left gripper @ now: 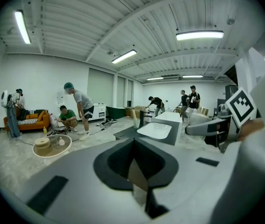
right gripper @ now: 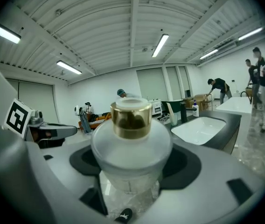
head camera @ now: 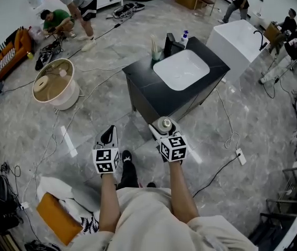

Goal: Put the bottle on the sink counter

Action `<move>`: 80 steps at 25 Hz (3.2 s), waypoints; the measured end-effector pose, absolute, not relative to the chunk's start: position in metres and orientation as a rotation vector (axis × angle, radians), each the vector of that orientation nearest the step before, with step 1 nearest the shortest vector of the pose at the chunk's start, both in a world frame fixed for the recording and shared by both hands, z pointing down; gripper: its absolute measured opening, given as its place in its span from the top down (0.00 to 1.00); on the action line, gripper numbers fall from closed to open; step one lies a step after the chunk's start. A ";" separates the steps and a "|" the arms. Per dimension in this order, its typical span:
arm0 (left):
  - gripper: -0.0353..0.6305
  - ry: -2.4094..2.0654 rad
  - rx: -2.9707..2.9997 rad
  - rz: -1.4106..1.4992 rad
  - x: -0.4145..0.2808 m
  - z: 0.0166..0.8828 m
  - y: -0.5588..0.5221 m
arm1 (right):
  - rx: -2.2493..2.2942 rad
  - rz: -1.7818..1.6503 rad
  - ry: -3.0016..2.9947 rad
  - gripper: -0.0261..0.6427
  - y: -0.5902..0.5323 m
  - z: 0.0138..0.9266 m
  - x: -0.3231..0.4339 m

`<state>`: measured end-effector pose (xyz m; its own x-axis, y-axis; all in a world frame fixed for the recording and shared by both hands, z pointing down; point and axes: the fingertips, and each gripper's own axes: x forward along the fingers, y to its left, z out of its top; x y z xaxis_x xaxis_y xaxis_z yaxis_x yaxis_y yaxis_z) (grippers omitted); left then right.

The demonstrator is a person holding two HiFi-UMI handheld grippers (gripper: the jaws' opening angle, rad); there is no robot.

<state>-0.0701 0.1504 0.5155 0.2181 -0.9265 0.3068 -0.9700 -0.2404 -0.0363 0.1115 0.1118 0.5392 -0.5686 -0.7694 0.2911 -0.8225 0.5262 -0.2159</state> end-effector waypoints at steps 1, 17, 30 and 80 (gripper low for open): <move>0.94 -1.819 2.331 0.403 -0.072 0.514 0.137 | 1.369 0.492 -2.596 0.47 0.101 0.540 0.109; 0.94 -1.654 2.478 0.410 -0.105 0.490 -0.020 | 1.517 0.522 -2.499 0.47 -0.035 0.531 0.074; 0.94 -1.533 2.524 0.393 -0.136 0.495 -0.090 | 1.673 0.514 -2.376 0.47 -0.087 0.531 0.064; 0.94 -1.409 2.344 0.462 -0.105 0.587 -0.178 | 1.290 0.462 -2.368 0.47 -0.289 0.663 -0.026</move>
